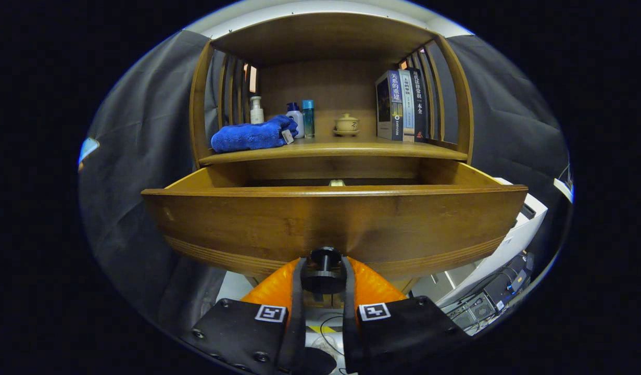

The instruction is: Pull open the drawer, take out the items inside it, and place them on the countertop above the cabinet.

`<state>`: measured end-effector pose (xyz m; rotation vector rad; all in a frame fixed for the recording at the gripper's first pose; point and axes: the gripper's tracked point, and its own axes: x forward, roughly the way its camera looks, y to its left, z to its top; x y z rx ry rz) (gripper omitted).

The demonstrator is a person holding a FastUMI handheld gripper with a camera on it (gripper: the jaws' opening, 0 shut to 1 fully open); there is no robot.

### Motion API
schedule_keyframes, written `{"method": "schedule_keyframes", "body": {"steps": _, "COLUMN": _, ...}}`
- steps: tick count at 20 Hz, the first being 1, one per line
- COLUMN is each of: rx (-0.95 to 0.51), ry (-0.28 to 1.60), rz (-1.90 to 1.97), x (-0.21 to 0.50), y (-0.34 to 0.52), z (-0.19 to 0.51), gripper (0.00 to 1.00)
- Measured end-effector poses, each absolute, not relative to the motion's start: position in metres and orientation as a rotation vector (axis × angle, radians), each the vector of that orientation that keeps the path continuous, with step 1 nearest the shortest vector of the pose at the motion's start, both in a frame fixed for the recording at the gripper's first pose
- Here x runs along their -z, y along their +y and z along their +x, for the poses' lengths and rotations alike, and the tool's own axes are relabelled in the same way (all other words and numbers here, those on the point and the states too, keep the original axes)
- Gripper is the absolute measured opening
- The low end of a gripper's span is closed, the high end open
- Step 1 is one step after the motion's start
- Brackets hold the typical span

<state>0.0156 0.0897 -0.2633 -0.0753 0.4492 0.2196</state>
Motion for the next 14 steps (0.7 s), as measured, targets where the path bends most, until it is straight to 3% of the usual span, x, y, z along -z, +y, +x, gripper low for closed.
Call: {"method": "schedule_keyframes", "body": {"steps": 14, "rx": -0.200, "ry": 0.568, "rz": -0.070, "x": 0.268, "y": 0.085, "z": -0.030, "gripper": 0.38}}
